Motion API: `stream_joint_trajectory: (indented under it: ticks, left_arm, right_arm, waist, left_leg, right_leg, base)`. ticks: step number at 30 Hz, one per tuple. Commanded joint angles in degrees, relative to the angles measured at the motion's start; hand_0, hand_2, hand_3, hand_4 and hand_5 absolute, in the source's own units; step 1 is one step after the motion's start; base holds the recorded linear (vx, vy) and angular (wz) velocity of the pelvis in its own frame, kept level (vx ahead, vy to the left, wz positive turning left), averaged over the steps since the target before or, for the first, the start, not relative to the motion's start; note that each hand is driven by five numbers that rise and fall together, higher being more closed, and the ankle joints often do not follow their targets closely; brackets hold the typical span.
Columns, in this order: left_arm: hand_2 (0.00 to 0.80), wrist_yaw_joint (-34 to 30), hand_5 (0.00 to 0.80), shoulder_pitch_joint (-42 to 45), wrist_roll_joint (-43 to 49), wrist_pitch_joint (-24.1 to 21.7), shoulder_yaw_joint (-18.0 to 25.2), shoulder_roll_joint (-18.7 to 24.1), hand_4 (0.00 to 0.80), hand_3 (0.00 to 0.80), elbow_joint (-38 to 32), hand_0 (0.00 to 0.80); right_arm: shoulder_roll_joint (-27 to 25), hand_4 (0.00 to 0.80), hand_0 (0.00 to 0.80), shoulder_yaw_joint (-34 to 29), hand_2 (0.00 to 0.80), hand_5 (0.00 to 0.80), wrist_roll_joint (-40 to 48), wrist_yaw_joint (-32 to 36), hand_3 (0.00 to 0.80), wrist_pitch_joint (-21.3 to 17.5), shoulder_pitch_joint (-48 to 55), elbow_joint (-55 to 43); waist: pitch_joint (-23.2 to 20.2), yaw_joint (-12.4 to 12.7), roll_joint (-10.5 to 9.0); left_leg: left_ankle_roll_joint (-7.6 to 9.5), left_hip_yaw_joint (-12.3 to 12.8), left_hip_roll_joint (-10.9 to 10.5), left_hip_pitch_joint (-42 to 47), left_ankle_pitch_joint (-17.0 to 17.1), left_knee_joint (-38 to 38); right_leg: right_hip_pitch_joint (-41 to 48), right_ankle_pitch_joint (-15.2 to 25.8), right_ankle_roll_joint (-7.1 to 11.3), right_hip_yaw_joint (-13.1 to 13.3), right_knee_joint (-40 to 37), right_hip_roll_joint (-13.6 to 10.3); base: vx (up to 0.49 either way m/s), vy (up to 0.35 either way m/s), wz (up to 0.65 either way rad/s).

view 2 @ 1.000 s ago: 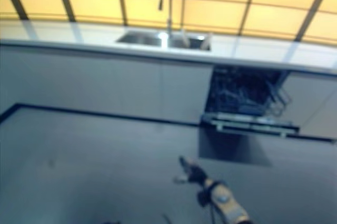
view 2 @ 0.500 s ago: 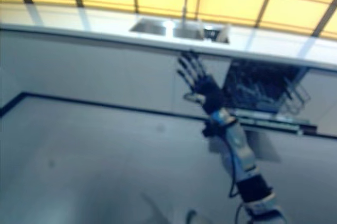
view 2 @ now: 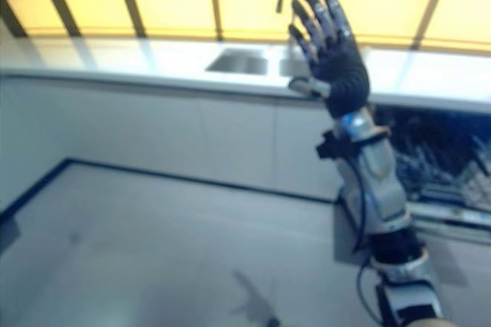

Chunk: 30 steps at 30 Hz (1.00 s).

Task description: Take plates into dishwasher

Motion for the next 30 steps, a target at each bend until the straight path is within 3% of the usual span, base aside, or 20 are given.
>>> stream_joint_trajectory:
  ticks: [1,3,5,7,11,12,14,15,16,18,19,20,21,22,25,26,27,28,29,30]
  left_arm:
    - [0.000,1.05,0.000,-0.91,-1.45,0.10,-3.65,-0.17,0.000,0.000,-3.40,0.000]
    - [0.000,1.60,0.000,-1.38,-1.24,0.04,-3.68,0.52,0.000,0.000,-4.20,0.000]
    - [0.000,1.88,0.000,-1.27,-1.52,0.49,-3.29,0.74,0.000,0.000,-4.62,0.000]
    - [0.000,2.60,0.000,0.17,-1.13,-0.23,-2.81,0.70,0.000,0.000,-4.18,0.000]
    - [0.000,4.30,0.000,2.32,-2.27,-2.11,-2.27,1.15,0.000,0.000,-2.80,0.000]
    - [0.000,4.55,0.000,2.42,-3.46,-2.65,-1.92,1.33,0.000,0.000,-2.05,0.000]
    - [0.000,4.37,0.000,2.44,-4.51,-2.97,-1.40,1.51,0.000,0.000,-1.11,0.000]
    - [0.000,3.96,0.000,2.47,-4.63,-2.62,-0.38,1.84,0.000,0.000,-0.45,0.000]
    - [0.000,3.65,0.000,2.18,-4.35,-1.40,0.38,2.33,0.000,0.000,0.30,0.000]
    - [0.000,3.69,0.000,1.53,-3.20,-0.25,-0.55,2.66,0.000,0.000,0.71,0.000]
    - [0.000,3.67,0.000,0.87,-3.31,-0.42,-1.42,2.70,0.000,0.000,1.23,0.000]
    - [0.000,3.69,0.000,0.57,-3.64,-0.30,-1.75,2.62,0.000,0.000,1.37,0.000]
    - [0.000,3.40,0.000,-0.65,-5.19,-0.27,-3.01,2.24,0.000,0.000,1.79,0.000]
    - [0.000,3.00,0.000,-1.43,-5.49,-0.37,-3.78,2.39,0.000,0.000,1.61,0.000]
    - [0.000,3.09,0.000,-2.49,-5.00,0.81,-4.77,2.72,0.000,0.000,-0.37,0.000]
    - [0.000,3.23,0.000,-2.72,-4.86,1.20,-5.04,3.08,0.000,0.000,-1.76,0.000]
    - [0.000,3.23,0.000,-2.72,-4.86,1.20,-5.04,3.08,0.000,0.000,-1.76,0.000]
    - [0.000,2.90,0.000,-3.00,-3.84,1.32,-4.64,3.48,0.000,0.000,-2.38,0.000]
    - [0.000,2.83,0.000,-3.10,-3.36,1.37,-4.41,3.63,0.000,0.000,-2.56,0.000]
    - [0.000,2.86,0.000,-3.11,-2.62,2.00,-3.31,3.75,0.000,0.000,-3.21,0.000]
  right_arm:
    - [-2.24,0.000,0.000,0.89,0.000,0.000,-2.98,-3.32,0.000,-0.69,-9.98,-1.37]
    - [-2.50,0.000,0.000,2.71,0.000,0.000,-4.69,-5.81,0.000,-0.30,-13.07,-0.21]
    - [-2.95,0.000,0.000,3.85,0.000,0.000,-5.70,-8.31,0.000,0.28,-14.28,0.15]
    - [-3.43,0.000,0.000,5.08,0.000,0.000,-6.55,-9.76,0.000,0.31,-14.72,0.98]
    - [-4.67,0.000,0.000,5.66,0.000,0.000,-5.05,-9.83,0.000,-1.56,-14.29,3.27]
    - [-5.07,0.000,0.000,5.68,0.000,0.000,-4.79,-9.27,0.000,-2.84,-14.26,4.50]
    - [-5.46,0.000,0.000,5.32,0.000,0.000,-4.26,-8.31,0.000,-3.52,-14.10,5.35]
    - [-5.67,0.000,0.000,4.68,0.000,0.000,-3.76,-7.82,0.000,-3.83,-13.92,6.24]
    - [-5.24,0.000,0.000,3.35,0.000,0.000,-3.46,-6.67,0.000,-3.74,-12.65,6.48]
    - [-5.37,0.000,0.000,1.31,0.000,0.000,-3.25,-7.65,0.000,-3.02,-9.50,4.25]
    - [-5.39,0.000,0.000,0.71,0.000,0.000,-2.78,-9.02,0.000,-2.58,-8.32,3.31]
    - [-5.38,0.000,0.000,0.56,0.000,0.000,-2.65,-9.25,0.000,-2.53,-7.98,3.08]
    - [-5.18,0.000,0.000,-0.46,0.000,0.000,-2.52,-10.72,0.000,-2.04,-6.62,2.58]
    - [-4.83,0.000,0.000,-1.09,0.000,0.000,-2.98,-11.27,0.000,-1.74,-6.06,2.56]
    - [-5.21,0.000,0.000,-0.98,0.000,0.000,-3.94,-12.48,0.000,-1.73,-7.19,4.50]
    - [-5.79,0.000,0.000,-1.04,0.000,0.000,-3.41,-12.52,0.000,-2.34,-8.66,7.11]
    - [-5.79,0.000,0.000,-1.04,0.000,0.000,-3.41,-12.52,0.000,-2.34,-8.66,7.11]
    - [-6.64,0.000,0.000,-1.25,0.000,0.000,-3.02,-13.09,0.000,-2.25,-10.04,8.42]
    - [-7.11,0.000,0.000,-1.43,0.000,0.000,-2.65,-13.42,0.000,-2.12,-10.51,8.63]
    - [-7.50,0.000,0.000,-1.55,0.000,0.000,-1.90,-13.98,0.000,-1.80,-11.26,8.60]
  waist:
    - [2.47,3.69,-4.25]
    - [3.06,5.32,-3.18]
    - [3.67,7.00,-2.48]
    - [3.79,9.19,-1.88]
    - [4.17,10.59,-1.68]
    - [4.23,11.06,-1.17]
    - [3.90,11.31,-1.20]
    - [3.16,11.47,-1.59]
    - [2.23,11.28,-2.88]
    - [0.29,11.25,-4.77]
    - [-0.34,10.95,-4.99]
    - [-0.56,10.79,-4.63]
    - [-0.92,9.89,-3.32]
    - [-0.58,9.20,-3.24]
    - [-0.08,8.21,-2.66]
    - [0.34,7.52,-2.43]
    - [0.34,7.52,-2.43]
    - [0.56,7.14,-2.04]
    - [0.56,7.05,-2.08]
    - [0.88,6.44,-2.69]
  left_leg:
    - [2.75,0.95,4.78,2.24,6.82,-15.64]
    - [2.39,0.93,6.33,2.72,9.02,-31.35]
    - [2.17,-1.62,6.05,1.39,11.18,-44.68]
    - [1.68,-4.33,5.80,-1.89,15.72,-58.52]
    - [1.52,-0.65,6.62,-8.36,17.86,-61.61]
    - [1.46,-0.45,7.24,-9.61,19.15,-60.33]
    - [2.21,-0.77,7.43,-9.03,18.38,-58.76]
    - [3.36,-1.37,7.58,-7.54,16.81,-57.30]
    - [5.11,-1.93,6.23,-5.49,13.89,-54.38]
    - [6.97,-1.10,3.81,-4.35,11.36,-52.05]
    - [7.97,-1.09,3.08,-3.22,10.49,-51.79]
    - [8.26,-1.31,3.01,-2.57,10.40,-52.01]
    - [9.52,-2.31,2.11,0.18,9.22,-52.55]
    - [10.12,-2.61,0.76,1.96,8.07,-52.35]
    - [10.96,-2.72,-0.28,6.18,6.35,-53.45]
    - [10.71,-3.29,-0.32,9.78,6.16,-55.83]
    - [10.71,-3.29,-0.32,9.78,6.16,-55.83]
    - [10.05,-4.20,0.06,11.83,5.95,-57.06]
    - [9.85,-4.38,0.04,12.60,5.58,-57.44]
    - [9.30,-4.03,-0.37,15.46,3.94,-58.48]
  right_leg:
    - [2.90,-1.43,6.02,1.24,-0.43,-3.34]
    - [4.35,-3.47,6.46,2.54,0.04,-2.16]
    - [6.21,-4.72,7.15,5.48,0.17,-1.27]
    - [9.21,-5.93,7.45,9.94,-0.22,0.01]
    - [14.00,-10.17,7.36,13.51,1.65,0.94]
    - [15.35,-12.94,7.42,13.75,3.34,0.65]
    - [16.58,-14.80,8.28,13.76,4.64,-0.75]
    - [17.77,-15.41,9.45,13.24,5.92,-2.61]
    - [19.58,-13.85,11.90,11.83,8.42,-6.19]
    - [19.20,-3.01,14.00,10.30,13.69,-10.73]
    - [17.60,1.65,14.15,9.62,20.12,-12.39]
    - [16.22,3.53,14.05,9.67,22.98,-12.70]
    - [11.27,7.06,13.58,9.38,34.42,-14.48]
    - [7.28,6.75,13.27,9.70,39.15,-15.54]
    - [0.20,5.31,12.55,8.49,39.46,-15.07]
    - [-2.39,1.81,11.72,5.95,32.16,-12.05]
    - [-2.39,1.81,11.72,5.95,32.16,-12.05]
    - [-3.89,-1.07,11.06,3.77,25.24,-9.80]
    - [-4.81,-1.72,11.07,2.77,22.16,-9.19]
    - [-6.79,-0.02,12.25,-0.05,14.46,-8.54]
  base:
    - [0.541,0.028,-0.41]
    - [0.576,0.117,-0.64]
    - [0.609,0.170,-0.42]
    - [0.686,0.169,-0.16]
    - [0.606,0.174,-0.35]
    - [0.642,0.242,-0.58]
    - [0.594,0.286,-0.41]
    - [0.913,0.537,-0.70]
    - [0.824,0.533,-0.90]
    - [0.649,0.467,-0.66]
    - [0.468,0.371,-0.14]
    - [0.622,0.549,0.00]
    - [0.605,0.522,0.19]
    - [0.719,0.576,0.25]
    - [0.413,0.200,0.15]
    - [0.425,0.083,0.11]
    - [0.477,-0.003,0.39]
    - [0.295,-0.034,0.48]
    - [0.523,-0.082,0.49]
    - [0.458,-0.076,0.09]
